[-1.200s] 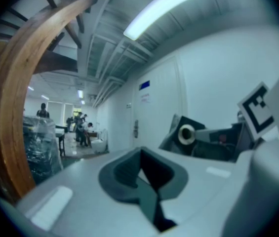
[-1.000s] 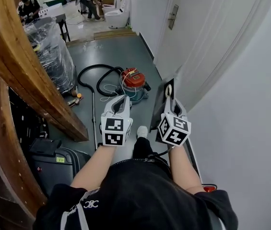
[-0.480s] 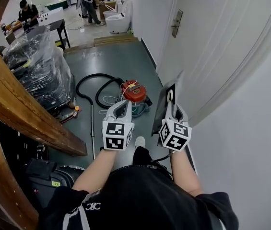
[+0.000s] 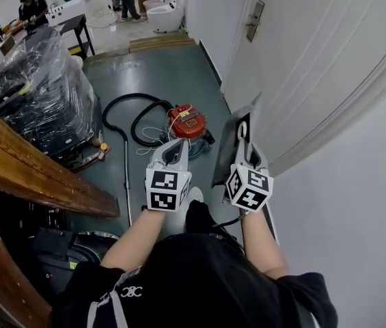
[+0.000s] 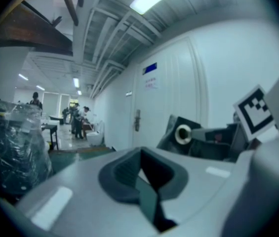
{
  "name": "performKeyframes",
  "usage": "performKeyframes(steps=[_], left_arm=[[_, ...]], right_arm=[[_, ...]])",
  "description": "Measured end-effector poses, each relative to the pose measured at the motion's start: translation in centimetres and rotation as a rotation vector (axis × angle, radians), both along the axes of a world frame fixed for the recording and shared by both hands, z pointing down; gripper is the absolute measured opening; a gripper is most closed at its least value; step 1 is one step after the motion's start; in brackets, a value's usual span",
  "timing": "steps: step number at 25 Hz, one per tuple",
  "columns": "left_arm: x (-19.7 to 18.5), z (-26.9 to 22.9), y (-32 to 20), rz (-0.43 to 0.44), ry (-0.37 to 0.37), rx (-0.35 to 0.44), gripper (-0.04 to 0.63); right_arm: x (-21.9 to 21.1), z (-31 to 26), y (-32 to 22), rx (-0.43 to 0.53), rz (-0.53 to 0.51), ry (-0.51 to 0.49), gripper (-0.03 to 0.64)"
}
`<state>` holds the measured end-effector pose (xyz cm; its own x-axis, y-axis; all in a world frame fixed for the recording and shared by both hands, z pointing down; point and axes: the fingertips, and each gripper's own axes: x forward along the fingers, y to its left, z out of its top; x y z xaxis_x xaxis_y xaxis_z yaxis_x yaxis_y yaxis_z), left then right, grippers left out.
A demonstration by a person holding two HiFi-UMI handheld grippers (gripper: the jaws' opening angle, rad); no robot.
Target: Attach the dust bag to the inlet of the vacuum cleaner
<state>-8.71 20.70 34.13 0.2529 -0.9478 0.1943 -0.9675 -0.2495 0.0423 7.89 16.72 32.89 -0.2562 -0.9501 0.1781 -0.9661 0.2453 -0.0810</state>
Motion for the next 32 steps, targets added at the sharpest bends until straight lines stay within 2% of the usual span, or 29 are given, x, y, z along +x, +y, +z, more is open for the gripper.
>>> performKeyframes(steps=[7, 12, 18, 26, 32], left_arm=[[0.3, 1.9, -1.2, 0.014, 0.002, -0.053, 0.0], [0.0, 2.9, -3.9, 0.015, 0.003, -0.08, 0.0], [-0.2, 1.7, -11.1, 0.015, -0.004, -0.092, 0.0], [0.2, 0.4, -22.0, 0.007, -0.016, -0.091, 0.0], [1.5, -0.2, -27.7, 0.015, -0.026, -0.093, 0.0]], right_arm=[[0.3, 2.3, -0.8, -0.055, 0.009, -0.005, 0.022], [0.8, 3.3, -3.3, -0.095, 0.03, -0.012, 0.022], [0.9, 2.7, -10.0, -0.116, 0.035, -0.014, 0.023], [1.3, 1.0, -20.6, -0.098, 0.029, -0.028, 0.022], [1.8, 0.3, -26.0, -0.094, 0.011, -0.026, 0.023]])
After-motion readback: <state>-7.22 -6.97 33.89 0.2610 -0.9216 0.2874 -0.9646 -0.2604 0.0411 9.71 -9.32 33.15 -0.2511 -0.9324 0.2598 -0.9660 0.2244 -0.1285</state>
